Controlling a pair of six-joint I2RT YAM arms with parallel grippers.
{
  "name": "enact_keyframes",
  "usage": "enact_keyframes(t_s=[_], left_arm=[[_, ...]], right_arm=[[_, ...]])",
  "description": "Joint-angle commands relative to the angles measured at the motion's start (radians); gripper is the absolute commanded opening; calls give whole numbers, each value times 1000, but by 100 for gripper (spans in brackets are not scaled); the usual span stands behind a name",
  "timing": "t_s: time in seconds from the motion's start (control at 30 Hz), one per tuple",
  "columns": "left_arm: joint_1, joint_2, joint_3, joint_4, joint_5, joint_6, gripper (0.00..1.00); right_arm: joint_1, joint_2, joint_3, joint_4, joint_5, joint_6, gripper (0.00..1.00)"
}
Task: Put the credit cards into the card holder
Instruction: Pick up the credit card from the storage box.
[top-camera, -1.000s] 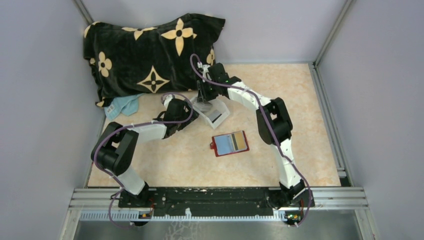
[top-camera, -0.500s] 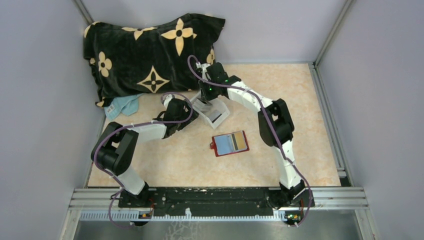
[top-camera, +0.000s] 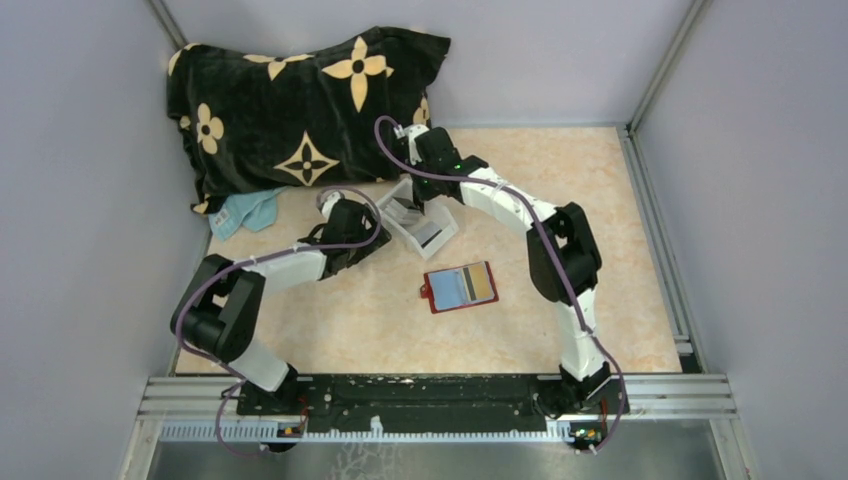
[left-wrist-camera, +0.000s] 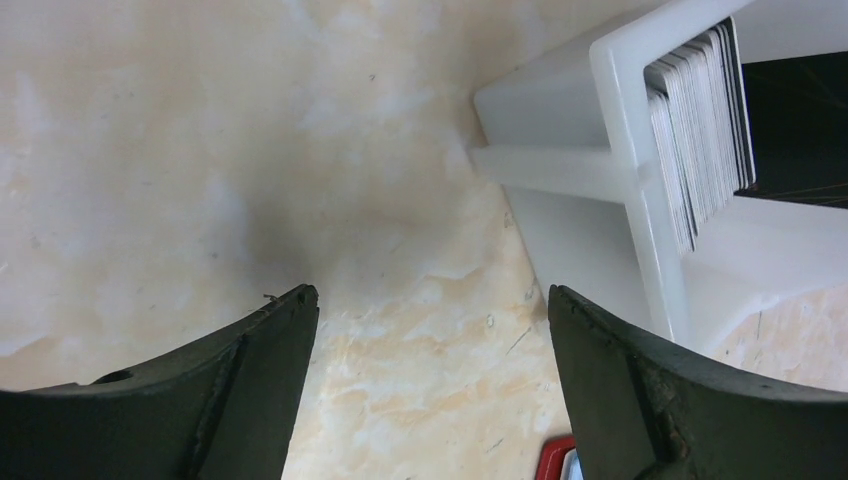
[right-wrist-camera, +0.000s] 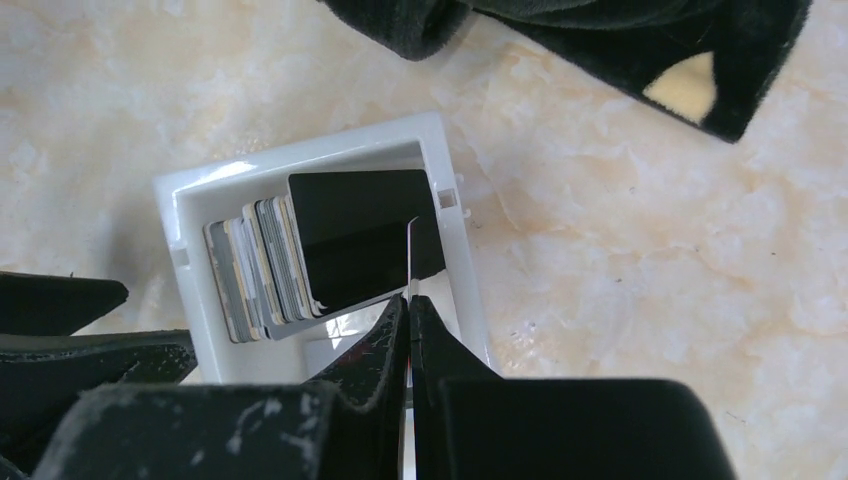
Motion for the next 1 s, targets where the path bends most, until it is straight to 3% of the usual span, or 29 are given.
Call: enact_keyframes(t_s=[0.0,0.4,0.7,0.97], left_arm=[[8,-91,-27,-77,-15,33,91],[-20,-316,-75,-106,113,136,94],[-76,-558,-165,-8,344,281,99],[-179,-555,-147,70,536,372,99]], right_arm=[[19,-129,-39,115,29,-28,0],[41,-346,-205,136,31,11,0],[56,-700,-535,156,-156,174,0],[66,-938,-746,152,-317,265,0]])
